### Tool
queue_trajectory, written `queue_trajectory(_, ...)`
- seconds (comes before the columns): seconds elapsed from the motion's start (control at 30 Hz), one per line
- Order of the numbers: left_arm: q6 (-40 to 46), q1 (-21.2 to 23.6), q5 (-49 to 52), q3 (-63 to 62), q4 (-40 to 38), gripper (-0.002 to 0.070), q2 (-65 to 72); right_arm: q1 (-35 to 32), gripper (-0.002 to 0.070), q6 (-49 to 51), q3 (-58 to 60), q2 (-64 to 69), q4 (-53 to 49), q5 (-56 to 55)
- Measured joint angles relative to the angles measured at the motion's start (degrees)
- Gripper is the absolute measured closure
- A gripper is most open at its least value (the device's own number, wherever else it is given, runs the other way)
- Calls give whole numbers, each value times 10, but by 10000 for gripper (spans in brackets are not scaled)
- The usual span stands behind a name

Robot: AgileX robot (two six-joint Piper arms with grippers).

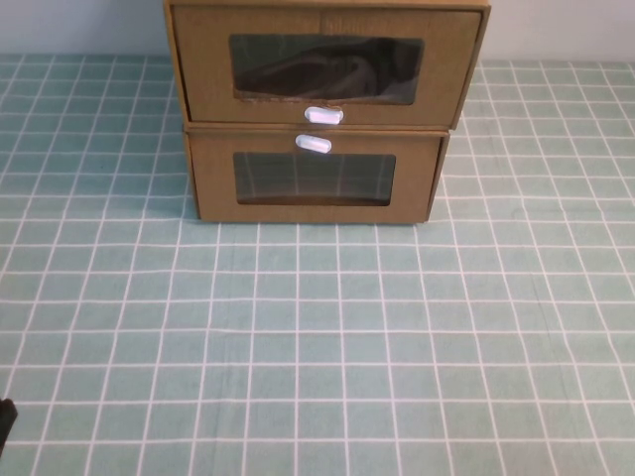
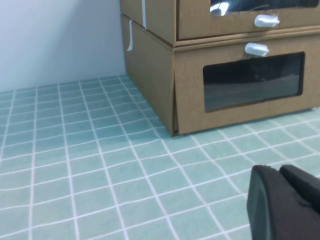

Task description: Close the shoe box

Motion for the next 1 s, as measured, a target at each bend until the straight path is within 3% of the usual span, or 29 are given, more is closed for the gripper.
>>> queue_trajectory(0.17,0,0,0,0,10,680,0,0,687,-30,48,4,3,-34)
queue_trajectory(0.63,0,0,0,1,12,680,-1,-1,687,-35,50,4,5,130)
queue_trajectory(0.83,0,0,0,1,12,680,-1,-2,687,-35,50,4,0,140)
queue_trajectory(1.0,0,0,0,1,12,680,-1,-74,687,-37,50,-21,-24,110)
